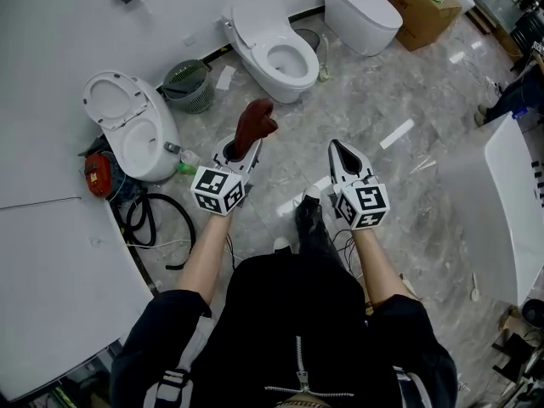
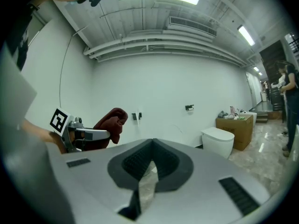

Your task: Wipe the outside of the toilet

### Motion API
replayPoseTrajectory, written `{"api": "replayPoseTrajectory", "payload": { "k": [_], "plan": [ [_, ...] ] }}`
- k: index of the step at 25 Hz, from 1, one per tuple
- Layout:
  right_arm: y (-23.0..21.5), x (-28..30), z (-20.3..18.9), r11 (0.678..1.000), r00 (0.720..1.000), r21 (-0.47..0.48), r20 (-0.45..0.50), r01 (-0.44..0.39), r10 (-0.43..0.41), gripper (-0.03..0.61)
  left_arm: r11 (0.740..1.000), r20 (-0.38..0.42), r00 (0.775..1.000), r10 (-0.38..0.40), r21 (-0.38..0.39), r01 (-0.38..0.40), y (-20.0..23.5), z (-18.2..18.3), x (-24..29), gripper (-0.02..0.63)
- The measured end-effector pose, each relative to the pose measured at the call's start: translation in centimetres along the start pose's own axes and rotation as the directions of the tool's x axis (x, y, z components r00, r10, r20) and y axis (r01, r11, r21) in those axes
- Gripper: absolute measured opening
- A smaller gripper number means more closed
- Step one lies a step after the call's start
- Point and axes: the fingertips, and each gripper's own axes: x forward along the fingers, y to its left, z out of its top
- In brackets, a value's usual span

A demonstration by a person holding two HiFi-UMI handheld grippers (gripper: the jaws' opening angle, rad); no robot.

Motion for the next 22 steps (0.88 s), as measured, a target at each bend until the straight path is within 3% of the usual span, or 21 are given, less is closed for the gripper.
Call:
{"api": "replayPoseTrajectory", "payload": {
  "k": [11,18,22],
  "plan": [
    [-9.2,8.8,2.9,0.999,0.999,0.025,-0.012,-0.041,0.041,0.003,0.998,-0.04,0.998,0.056,-0.025,-0.057,4.4,1.6,10.7,0.081],
    [-15.3,14.3,4.9,0.992,0.993,0.028,-0.011,-0.119,0.12,0.003,0.99,-0.039,0.99,0.136,-0.017,-0.137,5.7,3.6,16.7,0.081],
    [-16.5,17.3,5.5,0.984,0.985,0.026,-0.016,-0.174,0.174,0.003,0.982,-0.039,0.982,0.186,-0.016,-0.187,7.3,4.3,18.2,0.081]
  ]
}}
